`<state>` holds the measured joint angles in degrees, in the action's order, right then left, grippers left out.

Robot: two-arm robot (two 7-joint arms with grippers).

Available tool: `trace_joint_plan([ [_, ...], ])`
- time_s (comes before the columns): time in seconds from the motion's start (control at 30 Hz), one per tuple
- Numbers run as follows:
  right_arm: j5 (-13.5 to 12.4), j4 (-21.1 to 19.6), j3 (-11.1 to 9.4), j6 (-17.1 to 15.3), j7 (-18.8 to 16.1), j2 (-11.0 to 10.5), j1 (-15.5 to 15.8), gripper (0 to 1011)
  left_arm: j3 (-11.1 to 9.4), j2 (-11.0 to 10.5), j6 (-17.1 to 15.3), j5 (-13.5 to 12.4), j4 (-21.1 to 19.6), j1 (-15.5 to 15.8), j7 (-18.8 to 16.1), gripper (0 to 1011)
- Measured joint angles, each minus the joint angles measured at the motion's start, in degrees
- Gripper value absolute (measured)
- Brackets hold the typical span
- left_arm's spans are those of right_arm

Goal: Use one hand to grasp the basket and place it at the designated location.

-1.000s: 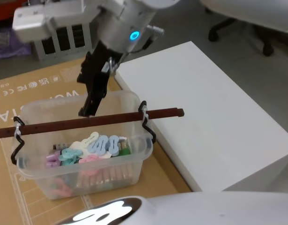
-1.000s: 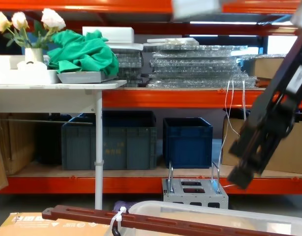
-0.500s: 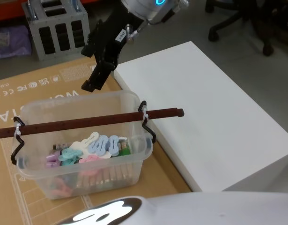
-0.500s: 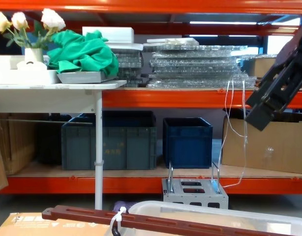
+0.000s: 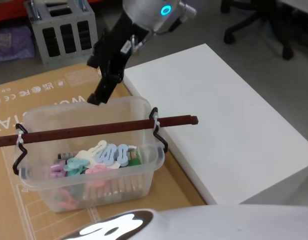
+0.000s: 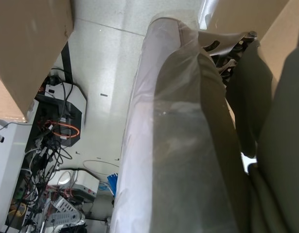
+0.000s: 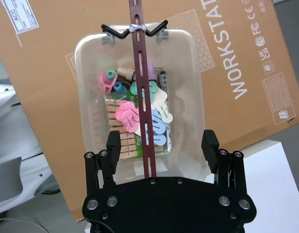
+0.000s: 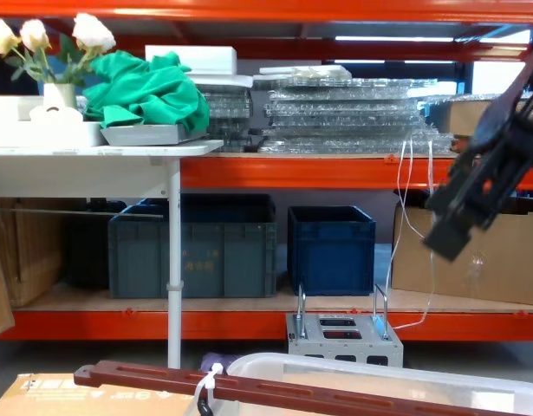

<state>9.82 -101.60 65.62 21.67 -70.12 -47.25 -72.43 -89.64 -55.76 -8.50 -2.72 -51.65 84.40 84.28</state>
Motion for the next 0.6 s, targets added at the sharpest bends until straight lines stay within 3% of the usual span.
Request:
trace_joint_plan([
  [0.6, 7.5, 6.2, 7.3, -1.2, -1.7, 8.0, 1.3, 1001, 0.0, 0.0, 0.0, 0.0, 0.0, 0.0, 0.0, 0],
])
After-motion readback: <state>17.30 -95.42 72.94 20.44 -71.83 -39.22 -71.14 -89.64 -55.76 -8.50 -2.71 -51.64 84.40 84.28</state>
